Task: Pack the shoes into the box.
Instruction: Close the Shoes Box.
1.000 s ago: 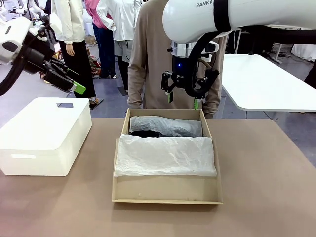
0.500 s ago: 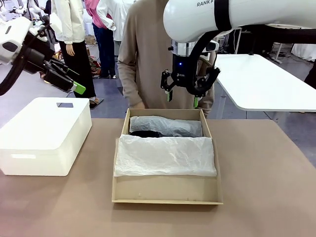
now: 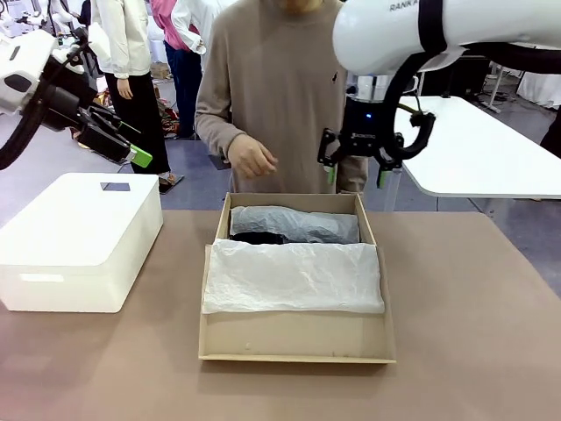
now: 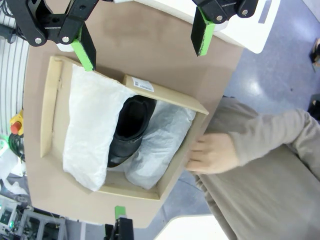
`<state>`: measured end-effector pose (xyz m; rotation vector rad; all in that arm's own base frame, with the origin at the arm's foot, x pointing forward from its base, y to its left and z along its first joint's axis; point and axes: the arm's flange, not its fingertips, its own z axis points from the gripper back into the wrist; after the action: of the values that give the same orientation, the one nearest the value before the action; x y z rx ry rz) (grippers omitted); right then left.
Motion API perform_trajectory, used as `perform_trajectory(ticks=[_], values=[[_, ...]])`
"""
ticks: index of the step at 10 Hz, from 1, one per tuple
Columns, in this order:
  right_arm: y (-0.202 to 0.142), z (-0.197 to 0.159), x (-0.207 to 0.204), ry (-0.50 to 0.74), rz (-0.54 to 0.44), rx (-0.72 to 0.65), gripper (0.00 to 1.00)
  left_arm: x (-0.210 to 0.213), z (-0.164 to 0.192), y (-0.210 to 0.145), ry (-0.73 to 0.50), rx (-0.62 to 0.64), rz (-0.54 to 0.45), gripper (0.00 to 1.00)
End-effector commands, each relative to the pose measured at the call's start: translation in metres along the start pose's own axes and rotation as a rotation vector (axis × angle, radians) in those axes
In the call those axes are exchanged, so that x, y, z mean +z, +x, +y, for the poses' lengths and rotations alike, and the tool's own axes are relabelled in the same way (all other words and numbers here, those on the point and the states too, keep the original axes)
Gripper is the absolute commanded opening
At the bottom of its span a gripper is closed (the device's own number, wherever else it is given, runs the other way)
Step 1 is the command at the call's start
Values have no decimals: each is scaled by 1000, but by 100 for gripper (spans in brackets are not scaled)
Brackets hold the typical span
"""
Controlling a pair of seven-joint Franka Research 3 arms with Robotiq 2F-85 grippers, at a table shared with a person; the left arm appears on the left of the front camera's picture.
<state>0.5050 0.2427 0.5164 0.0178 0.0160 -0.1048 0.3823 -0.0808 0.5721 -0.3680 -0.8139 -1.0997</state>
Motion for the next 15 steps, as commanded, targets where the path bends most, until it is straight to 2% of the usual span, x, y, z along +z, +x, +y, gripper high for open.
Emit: perform_trajectory(ticks=[1,2,4,8,10,11,15], values=[[-5,-29,-2,-3,-55,227,100,0,1,-1,-11,-3,-17,100],[-3,-43,-1,27,-78,354,100,0,1,-1,-11,-3,-17,100],[0,-64,-3,44,-89,517,100,0,1,-1,-11,-3,-17,100],[2,-100,-8,120,-93,741,100,0,1,-1,-11,-3,-17,100],[-1,-110,-9,126,-94,778,100,0,1,-1,-11,-3,-17,100],[8,-93,-6,75,-77,725,100,0,1,-1,-11,-3,-17,100],[8,-93,-6,75,-77,725,100,0,1,-1,-11,-3,-17,100]])
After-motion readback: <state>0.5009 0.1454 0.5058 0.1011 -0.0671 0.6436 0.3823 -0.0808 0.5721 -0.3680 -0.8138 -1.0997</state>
